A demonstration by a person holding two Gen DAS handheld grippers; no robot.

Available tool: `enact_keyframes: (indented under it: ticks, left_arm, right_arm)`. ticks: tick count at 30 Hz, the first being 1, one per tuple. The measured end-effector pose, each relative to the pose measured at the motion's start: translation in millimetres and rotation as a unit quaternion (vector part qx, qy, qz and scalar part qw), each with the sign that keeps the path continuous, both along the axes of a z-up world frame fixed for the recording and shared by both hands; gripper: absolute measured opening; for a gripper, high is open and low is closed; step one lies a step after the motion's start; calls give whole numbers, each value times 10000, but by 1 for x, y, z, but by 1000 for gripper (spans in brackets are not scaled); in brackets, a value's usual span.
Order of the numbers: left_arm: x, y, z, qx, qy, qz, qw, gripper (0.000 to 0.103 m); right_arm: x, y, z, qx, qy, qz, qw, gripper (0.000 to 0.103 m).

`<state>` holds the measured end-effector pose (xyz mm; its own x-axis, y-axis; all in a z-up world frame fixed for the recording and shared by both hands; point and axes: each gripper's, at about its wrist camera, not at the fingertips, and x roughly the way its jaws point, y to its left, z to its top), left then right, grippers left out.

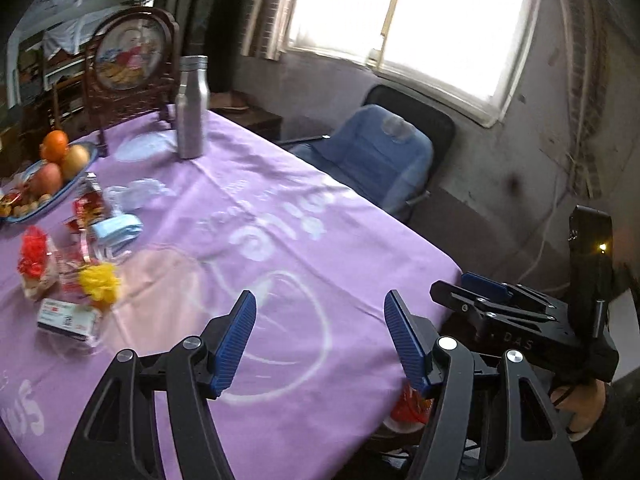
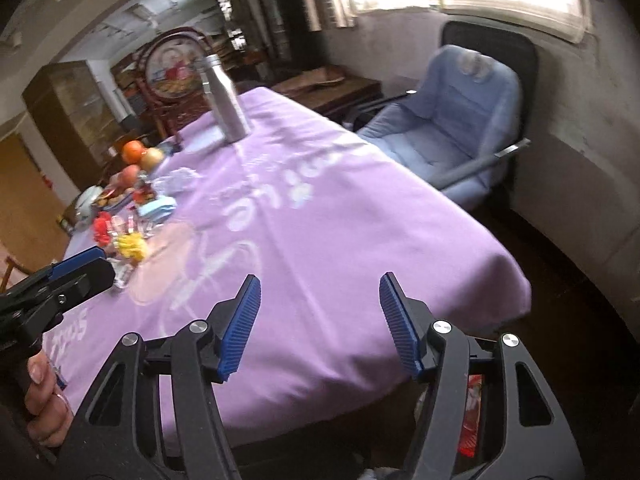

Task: Collect trash
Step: 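Move the right gripper to the yellow pom-pom while the left gripper nears the white medicine box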

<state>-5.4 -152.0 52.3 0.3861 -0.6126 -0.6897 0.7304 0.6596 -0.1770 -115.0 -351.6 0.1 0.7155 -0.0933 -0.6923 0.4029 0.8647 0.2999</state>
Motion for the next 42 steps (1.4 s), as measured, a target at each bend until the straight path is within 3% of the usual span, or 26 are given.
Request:
enact_keyframes:
  ticks: [12, 23, 32, 37, 42]
  left_arm:
    - [48, 60, -1, 39, 151, 753, 9970, 67]
    - [89, 100, -14, 179, 378, 1191, 9920, 67]
    - [116, 138, -17, 47, 516, 1517, 9871, 67]
    - [139, 169, -23, -83, 647, 1933, 9790, 69]
    - [157, 199, -33, -15, 780, 2680, 9603, 70]
  right_arm:
    - [78, 71, 19, -159, -64, 1030, 9945, 63]
    - [117, 105, 20, -220, 120, 1481, 9887, 63]
    - [156, 142, 23, -381, 237, 1894, 9809, 63]
    - [185, 166, 17, -431, 399, 2151, 9748, 63]
    - [213, 183, 6, -439, 570, 2331, 9698, 63]
